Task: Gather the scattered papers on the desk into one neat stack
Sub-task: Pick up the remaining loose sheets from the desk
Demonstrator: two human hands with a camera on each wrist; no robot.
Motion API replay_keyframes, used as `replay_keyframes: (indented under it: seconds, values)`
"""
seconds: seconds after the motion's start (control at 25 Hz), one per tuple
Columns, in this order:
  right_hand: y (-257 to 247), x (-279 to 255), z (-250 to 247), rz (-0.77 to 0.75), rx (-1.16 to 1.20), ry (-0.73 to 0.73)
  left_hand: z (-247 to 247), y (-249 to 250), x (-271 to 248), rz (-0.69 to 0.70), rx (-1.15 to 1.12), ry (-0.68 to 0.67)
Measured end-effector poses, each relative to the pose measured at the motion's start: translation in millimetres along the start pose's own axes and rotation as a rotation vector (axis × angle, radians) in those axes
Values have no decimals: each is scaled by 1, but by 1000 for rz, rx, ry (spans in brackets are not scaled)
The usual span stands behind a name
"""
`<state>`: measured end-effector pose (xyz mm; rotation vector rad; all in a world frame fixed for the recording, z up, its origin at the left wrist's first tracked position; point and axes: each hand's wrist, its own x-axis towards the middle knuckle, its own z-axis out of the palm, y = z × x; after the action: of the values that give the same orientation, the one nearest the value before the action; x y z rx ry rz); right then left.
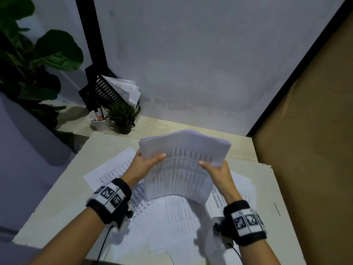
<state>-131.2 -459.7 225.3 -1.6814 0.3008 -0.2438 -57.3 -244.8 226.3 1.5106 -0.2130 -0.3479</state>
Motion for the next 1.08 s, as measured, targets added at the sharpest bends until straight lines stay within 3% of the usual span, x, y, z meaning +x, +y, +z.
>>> replay_keyframes:
  seconds: [0.2,0.36,0.44,0.52,0.64,0.72,0.92,1.08]
  values:
    - [1,-1,-13,-55,125,27,-8,8,-7,148,-68,-31]
    - [48,-8,0,184,-36,-78,-1,-31,-4,-82,20,-68]
    - [64,-7,1,240,-90,17,-10,-65,4,-175,158,-60]
    - [68,-1,-10,270,-156,142,-39,-101,5,-308,338,94]
    - [77,5,-30,319,-256,185,-87,-143,-20,-694,612,536]
    - [82,1,-32,362,-370,204,-99,-153,-37,-847,570,646]
    - [97,-9,-31,427,-507,211,-97,-166,-27,-841,310,770]
    - [101,-11,-31,451,-551,227,-88,-177,-17,-732,334,573]
